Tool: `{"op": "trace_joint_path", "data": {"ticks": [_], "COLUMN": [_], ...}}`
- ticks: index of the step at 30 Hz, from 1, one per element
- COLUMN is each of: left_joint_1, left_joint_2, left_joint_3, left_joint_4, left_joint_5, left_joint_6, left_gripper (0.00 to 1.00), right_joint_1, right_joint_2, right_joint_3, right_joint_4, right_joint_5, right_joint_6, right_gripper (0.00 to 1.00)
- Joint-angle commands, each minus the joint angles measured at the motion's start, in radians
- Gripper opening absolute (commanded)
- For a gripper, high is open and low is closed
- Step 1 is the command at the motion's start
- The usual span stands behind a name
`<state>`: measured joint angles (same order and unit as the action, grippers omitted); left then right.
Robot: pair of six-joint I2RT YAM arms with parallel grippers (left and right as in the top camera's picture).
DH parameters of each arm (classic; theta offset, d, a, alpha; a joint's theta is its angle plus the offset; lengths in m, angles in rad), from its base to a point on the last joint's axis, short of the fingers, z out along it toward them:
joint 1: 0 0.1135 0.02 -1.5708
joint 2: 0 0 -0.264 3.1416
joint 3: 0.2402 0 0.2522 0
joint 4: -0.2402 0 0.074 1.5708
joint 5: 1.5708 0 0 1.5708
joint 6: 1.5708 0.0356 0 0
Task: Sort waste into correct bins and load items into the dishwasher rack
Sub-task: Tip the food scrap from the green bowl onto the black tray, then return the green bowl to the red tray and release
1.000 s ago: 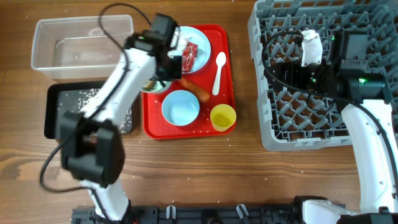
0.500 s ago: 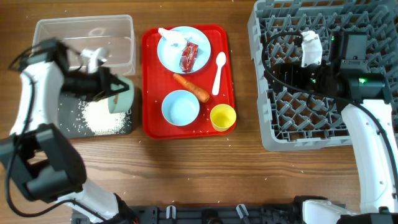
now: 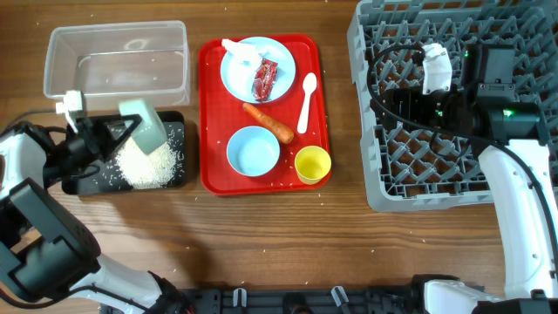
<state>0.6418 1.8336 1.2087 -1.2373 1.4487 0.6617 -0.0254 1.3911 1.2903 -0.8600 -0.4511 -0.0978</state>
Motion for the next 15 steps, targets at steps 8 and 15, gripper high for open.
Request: {"op": "trace_joint_path", "data": {"ticks": [8, 15], "left_joint_1": [0.003, -0.083], "left_joint_2": [-0.005, -0.045], "left_joint_3": [-0.026, 0.036], "left_joint_4": [0.014, -0.016], "left_joint_5": [-0.06, -0.169], "left_joint_6": [0.165, 0.124], "left_gripper": [0.04, 0.04], "right_joint_1": [-0.001, -0.001], "right_joint_2": [0.01, 0.01], "right_joint_3": [0.01, 0.01], "right_joint_4": [0.004, 0.026], "right_joint_5": [0.01, 0.01], "right_joint_6": [0.006, 0.003], "right_gripper": [0.98, 0.99]}}
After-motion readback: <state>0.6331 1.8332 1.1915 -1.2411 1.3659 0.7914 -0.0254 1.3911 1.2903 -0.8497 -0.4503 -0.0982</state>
